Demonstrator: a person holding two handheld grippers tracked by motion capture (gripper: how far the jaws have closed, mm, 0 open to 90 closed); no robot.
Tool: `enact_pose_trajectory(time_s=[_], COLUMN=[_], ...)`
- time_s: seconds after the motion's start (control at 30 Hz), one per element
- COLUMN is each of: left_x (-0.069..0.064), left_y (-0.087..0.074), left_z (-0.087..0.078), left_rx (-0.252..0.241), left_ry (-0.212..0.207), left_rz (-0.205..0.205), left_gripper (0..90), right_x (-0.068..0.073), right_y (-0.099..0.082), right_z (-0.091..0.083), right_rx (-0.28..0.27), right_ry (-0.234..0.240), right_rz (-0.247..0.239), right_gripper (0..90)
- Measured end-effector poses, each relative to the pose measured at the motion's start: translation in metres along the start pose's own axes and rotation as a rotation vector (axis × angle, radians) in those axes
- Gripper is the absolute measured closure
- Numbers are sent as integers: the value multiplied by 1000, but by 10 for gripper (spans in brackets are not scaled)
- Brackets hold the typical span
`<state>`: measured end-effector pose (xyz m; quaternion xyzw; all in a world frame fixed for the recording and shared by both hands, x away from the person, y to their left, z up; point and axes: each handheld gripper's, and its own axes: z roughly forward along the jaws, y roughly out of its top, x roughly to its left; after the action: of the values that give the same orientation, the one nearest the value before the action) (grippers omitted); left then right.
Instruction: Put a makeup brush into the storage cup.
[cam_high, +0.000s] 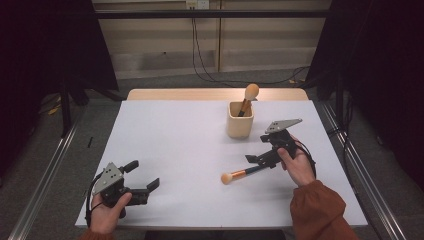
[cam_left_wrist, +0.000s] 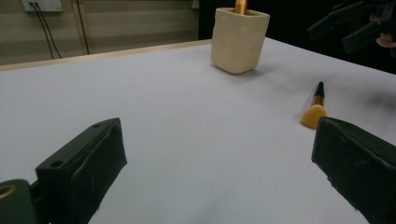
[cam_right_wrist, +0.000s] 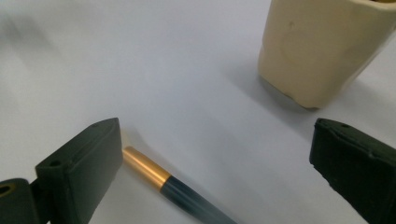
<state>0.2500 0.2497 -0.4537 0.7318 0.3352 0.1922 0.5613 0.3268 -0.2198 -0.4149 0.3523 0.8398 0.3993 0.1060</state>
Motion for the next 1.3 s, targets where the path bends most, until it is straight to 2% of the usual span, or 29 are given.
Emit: enact_pose_trajectory(time_s=[0.23,0.5,0.67,0.83,1.0,1.13,1.3], left_x=[0,0,0,1,0,1,0], left_y=[0,0,0,0,1,0,0], left_z=[0,-1,0,0,1,1,1], left_rx=[4,1,4,3,2,4,6], left_ry=[2,2,2,5,-1,-2,-6], left_rz=[7,5,6,3,19,18,17], left_gripper=[28,27,27,27,27,27,27], right_x=[0,7,7,9,12,17,22], right_y=[5,12,13,13,12,12,12], right_z=[4,16,21,24,29,34,43], right_rx=[96,280,353,400,421,443,491], right_ry=[19,66,99,109,115,146,162], right_rz=[-42,-131,-161,-190,-225,-252,-287], right_gripper=[19,33,33,39,36,35,45])
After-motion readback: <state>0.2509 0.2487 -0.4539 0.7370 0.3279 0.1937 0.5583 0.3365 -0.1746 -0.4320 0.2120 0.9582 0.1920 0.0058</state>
